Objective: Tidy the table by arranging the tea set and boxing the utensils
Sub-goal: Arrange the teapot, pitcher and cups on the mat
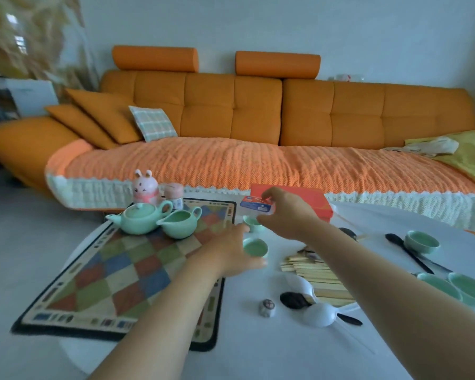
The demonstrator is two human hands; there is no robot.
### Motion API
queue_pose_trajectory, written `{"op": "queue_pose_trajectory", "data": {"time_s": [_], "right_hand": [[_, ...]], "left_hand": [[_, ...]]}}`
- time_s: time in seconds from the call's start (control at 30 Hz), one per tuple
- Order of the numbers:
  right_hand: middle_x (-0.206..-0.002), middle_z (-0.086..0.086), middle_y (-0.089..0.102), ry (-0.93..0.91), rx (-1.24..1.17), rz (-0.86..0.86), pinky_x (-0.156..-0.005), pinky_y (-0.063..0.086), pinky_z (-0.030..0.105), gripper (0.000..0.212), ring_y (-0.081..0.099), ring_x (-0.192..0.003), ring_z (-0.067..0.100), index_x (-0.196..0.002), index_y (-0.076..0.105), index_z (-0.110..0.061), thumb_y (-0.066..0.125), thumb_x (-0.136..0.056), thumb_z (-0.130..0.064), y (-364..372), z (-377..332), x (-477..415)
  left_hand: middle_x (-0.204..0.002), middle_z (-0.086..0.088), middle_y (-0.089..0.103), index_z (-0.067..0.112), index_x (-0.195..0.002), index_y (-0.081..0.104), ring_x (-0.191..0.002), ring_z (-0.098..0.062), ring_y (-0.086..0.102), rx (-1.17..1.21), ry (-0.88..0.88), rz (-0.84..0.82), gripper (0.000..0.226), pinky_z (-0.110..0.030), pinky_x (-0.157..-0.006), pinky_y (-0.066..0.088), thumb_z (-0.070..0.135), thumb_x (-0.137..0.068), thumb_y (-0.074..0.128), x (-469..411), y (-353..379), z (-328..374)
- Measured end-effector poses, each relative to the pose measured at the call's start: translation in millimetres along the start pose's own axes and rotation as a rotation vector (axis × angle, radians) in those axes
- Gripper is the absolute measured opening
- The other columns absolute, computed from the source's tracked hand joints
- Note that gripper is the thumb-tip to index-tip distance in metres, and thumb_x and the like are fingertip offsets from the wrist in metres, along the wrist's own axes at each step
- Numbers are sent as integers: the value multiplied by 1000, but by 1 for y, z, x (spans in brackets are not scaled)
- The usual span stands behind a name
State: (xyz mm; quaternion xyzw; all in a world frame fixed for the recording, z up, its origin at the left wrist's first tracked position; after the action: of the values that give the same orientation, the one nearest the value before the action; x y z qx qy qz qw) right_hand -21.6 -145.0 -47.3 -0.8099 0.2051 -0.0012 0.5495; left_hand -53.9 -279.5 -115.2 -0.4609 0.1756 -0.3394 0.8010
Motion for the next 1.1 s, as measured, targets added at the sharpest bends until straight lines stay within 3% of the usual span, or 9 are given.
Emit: {"op": "queue_pose_trajectory", "data": {"time_s": [0.1, 0.23, 0.33, 0.43, 0.57, 0.8, 0.93, 1.1], "right_hand": [[-108, -3, 64, 12, 11, -2, -64, 56, 33, 47, 62, -76, 15, -126, 52, -26, 65, -82, -37, 9, -20, -23], [-103, -1, 65, 9, -9, -15, -68, 59, 37, 42, 63, -80, 17, -119, 54, -26, 68, -80, -36, 27, -44, -53], [-100, 2, 62, 12, -36, -45, -68, 60, 36, 37, 64, -81, 18, -114, 54, -21, 69, -82, -29, 44, -58, -70], [-100, 4, 60, 15, -24, -73, -66, 56, 33, 36, 62, -82, 20, -114, 53, -17, 70, -83, -27, 63, -68, -85], [-107, 7, 60, 46, 21, -108, -77, 58, 38, 35, 62, -88, 22, -116, 51, -15, 66, -87, -27, 93, -72, -97], [-112, 4, 61, 17, 179, -167, -70, 45, 33, 42, 56, -88, 22, -120, 52, -19, 63, -89, -46, 125, -79, -107], [-132, 6, 48, -28, 224, -215, -79, 52, 35, 49, 58, -107, 26, -133, 52, -22, 61, -89, -40, 119, -86, -104], [-127, 1, 48, -42, 207, -119, -77, 51, 35, 39, 57, -103, 22, -129, 54, -29, 57, -89, -29, 85, -69, -81]], "left_hand": [[-120, 12, 57, 26, -123, 54, -112, -11, 55, 21, 58, 5, 59, -30, -90, 47, 53, -73, 71, -3, -2, -2], [-88, 14, 62, 28, -90, 61, -82, -6, 59, 53, 89, 38, 36, -32, -73, 51, 49, -64, 75, -2, -22, -11], [-70, 6, 60, 12, -78, 60, -65, -12, 56, 128, 92, 64, 27, -35, -59, 46, 33, -68, 74, 6, -43, -24], [-93, 9, 63, 27, -97, 58, -83, -10, 61, 122, -26, 19, 35, -33, -71, 52, 38, -68, 74, 16, -55, -58], [-105, 12, 59, 39, -104, 50, -91, -12, 60, 22, -121, -86, 44, -40, -82, 55, 45, -66, 72, 27, -57, -91], [-117, 8, 55, 38, -121, 46, -98, -16, 58, -58, -180, -149, 58, -39, -86, 53, 49, -70, 71, 34, -64, -102], [-133, 6, 48, 37, -139, 36, -106, -19, 55, -74, -177, -174, 77, -35, -83, 51, 45, -73, 74, 34, -66, -100], [-141, 5, 45, 35, -145, 30, -111, -20, 54, -104, -158, -158, 81, -36, -88, 51, 42, -76, 72, 36, -65, -91]]}}
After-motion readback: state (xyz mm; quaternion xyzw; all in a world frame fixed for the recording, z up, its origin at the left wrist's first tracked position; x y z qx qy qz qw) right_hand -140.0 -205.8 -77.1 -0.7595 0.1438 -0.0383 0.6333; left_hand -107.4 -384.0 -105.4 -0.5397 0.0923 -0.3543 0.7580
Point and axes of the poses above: each hand's wrist, its own x-axis away from the middle knuckle, its own y-axis out of the palm, z = x × y, the point moved 8 cm from there along -x, towards the middle knuckle
